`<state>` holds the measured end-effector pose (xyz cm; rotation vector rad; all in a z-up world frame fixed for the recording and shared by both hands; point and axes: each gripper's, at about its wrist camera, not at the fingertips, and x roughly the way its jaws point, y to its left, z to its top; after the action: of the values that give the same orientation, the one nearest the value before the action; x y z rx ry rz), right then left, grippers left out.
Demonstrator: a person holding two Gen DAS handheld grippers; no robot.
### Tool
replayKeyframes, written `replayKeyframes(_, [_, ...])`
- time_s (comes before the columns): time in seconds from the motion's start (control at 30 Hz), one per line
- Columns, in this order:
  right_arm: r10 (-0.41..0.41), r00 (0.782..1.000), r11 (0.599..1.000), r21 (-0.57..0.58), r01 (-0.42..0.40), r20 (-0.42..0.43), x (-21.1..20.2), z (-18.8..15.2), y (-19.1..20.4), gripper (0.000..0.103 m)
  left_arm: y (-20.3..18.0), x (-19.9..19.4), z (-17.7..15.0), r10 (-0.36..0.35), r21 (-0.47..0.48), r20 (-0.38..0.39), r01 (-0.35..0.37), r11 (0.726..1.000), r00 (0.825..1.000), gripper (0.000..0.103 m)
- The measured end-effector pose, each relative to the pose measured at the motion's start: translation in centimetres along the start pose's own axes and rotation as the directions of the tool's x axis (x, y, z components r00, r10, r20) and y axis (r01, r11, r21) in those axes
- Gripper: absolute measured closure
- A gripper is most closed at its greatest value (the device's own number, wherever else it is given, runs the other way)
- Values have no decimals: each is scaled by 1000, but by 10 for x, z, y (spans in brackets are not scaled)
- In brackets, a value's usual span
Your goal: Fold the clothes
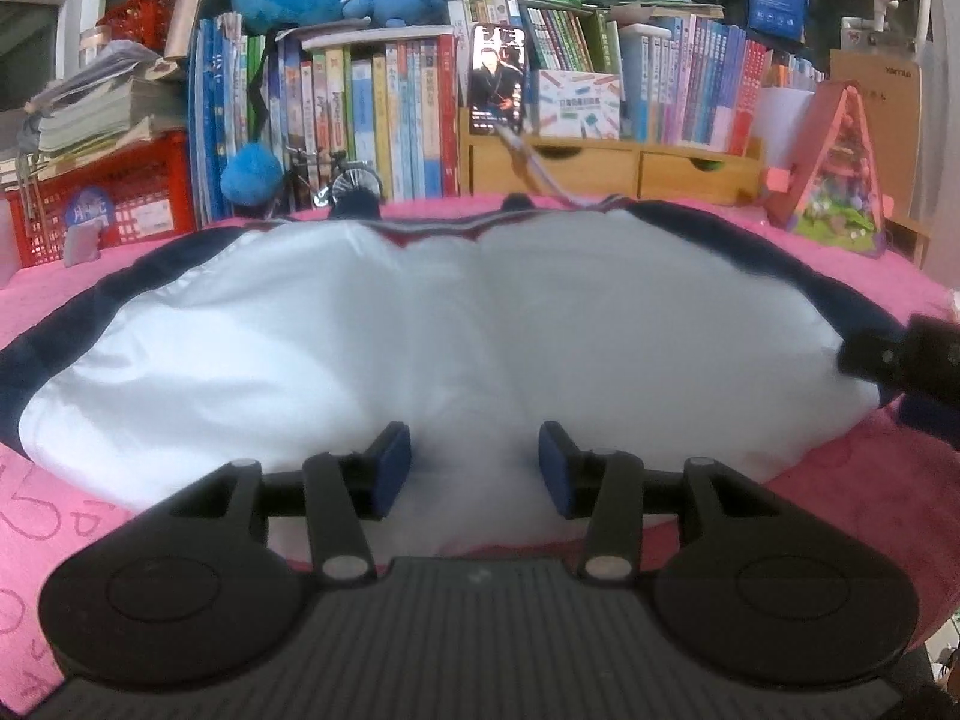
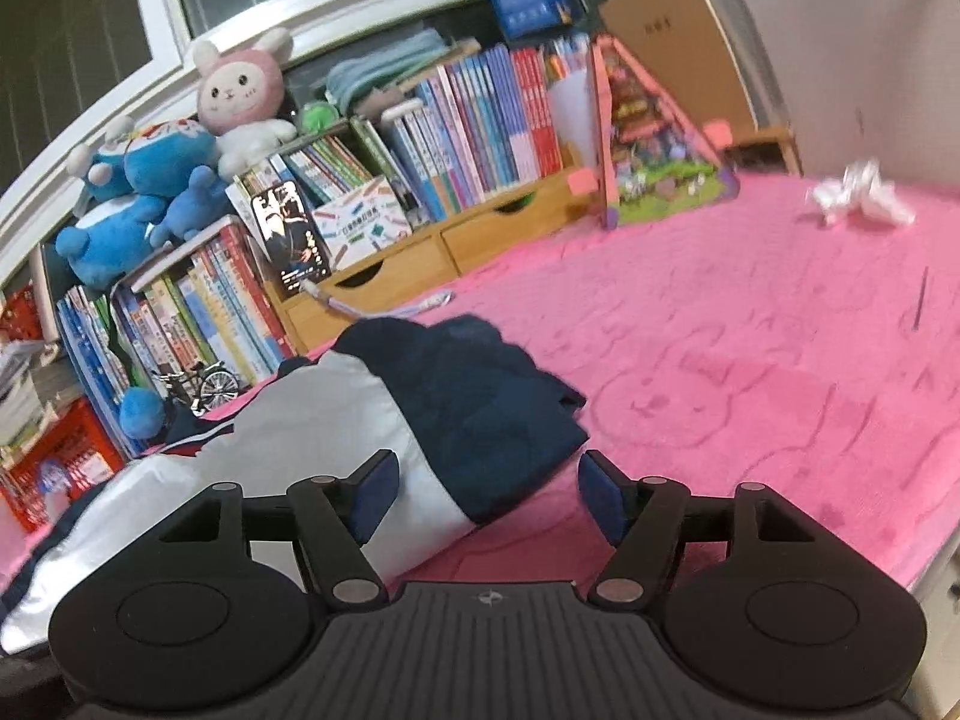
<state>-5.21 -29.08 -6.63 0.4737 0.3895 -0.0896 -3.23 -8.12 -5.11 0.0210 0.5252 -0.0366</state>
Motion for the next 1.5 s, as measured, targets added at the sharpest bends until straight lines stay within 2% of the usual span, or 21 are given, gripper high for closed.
replayKeyframes(0.37, [120, 988, 987, 121, -108, -95, 45, 26, -8, 27, 0, 0, 0, -1, 0, 1, 1, 1000, 1000, 58])
replayKeyframes(0.43, [152, 982, 981, 138, -136, -114, 54, 30, -7, 24, 0, 0, 0, -1, -3, 1, 1, 1000, 1000, 58])
replayKeyframes(0.5, [186, 973, 976, 141, -166, -138, 63, 34, -5, 16, 1, 0, 0, -3, -6, 1, 3, 1000, 1000, 58])
replayKeyframes(0.6, [227, 959, 965, 171, -199, -167, 78, 42, -4, 15, 1, 0, 0, -6, -11, 2, 6, 1000, 1000, 57])
replayKeyframes(0.63, [238, 956, 961, 183, -206, -173, 82, 44, -3, 18, 2, 0, 0, -7, -13, 2, 7, 1000, 1000, 57])
replayKeyframes(0.67, [227, 958, 965, 173, -197, -177, 83, 46, -1, 29, 2, 0, 0, -8, -15, 3, 8, 1000, 1000, 57])
replayKeyframes(0.7, [216, 959, 969, 162, -188, -181, 85, 47, 1, 47, 3, 0, 0, -11, -19, 3, 11, 1000, 1000, 57])
replayKeyframes(0.8, [184, 964, 978, 130, -161, -191, 89, 52, 8, 70, 7, 0, 0, -27, -35, 6, 28, 999, 1000, 58])
replayKeyframes(0.87, [163, 971, 986, 74, -152, -175, 87, 56, 16, 79, 22, -5, 2, -61, -98, 15, 62, 993, 998, 58])
replayKeyframes(0.97, [141, 987, 977, -153, -151, -74, 67, 66, 56, 84, 55, -15, 6, -128, -234, 42, 135, 963, 991, 58])
replayKeyframes(1.07, [167, 986, 911, -386, -142, 31, 43, 72, 111, 85, 90, -27, 9, -179, -363, 87, 199, 910, 980, 58])
replayKeyframes(1.17, [258, 963, 799, -578, -164, 83, 24, 61, 178, 85, 150, -55, 9, -109, -490, 211, 202, 848, 971, 58])
replayKeyframes(1.23, [331, 940, 711, -677, -191, 82, 14, 47, 224, 85, 194, -71, 3, -54, -593, 256, 201, 780, 965, 58])
replayKeyframes(1.3, [410, 912, 623, -741, -253, 34, 10, 22, 268, 86, 231, -84, -7, -7, -679, 277, 201, 706, 961, 58])
replayKeyframes(1.37, [479, 876, 507, -798, -326, -54, 10, -15, 312, 86, 259, -95, -21, 38, -744, 283, 194, 639, 958, 58])
replayKeyframes(1.47, [500, 842, 353, -840, -412, -204, 17, -79, 358, 86, 281, -104, -38, 88, -792, 267, 167, 587, 960, 58])
replayKeyframes(1.5, [481, 842, 320, -845, -428, -245, 20, -97, 367, 84, 286, -106, -42, 100, -805, 261, 159, 572, 960, 58])
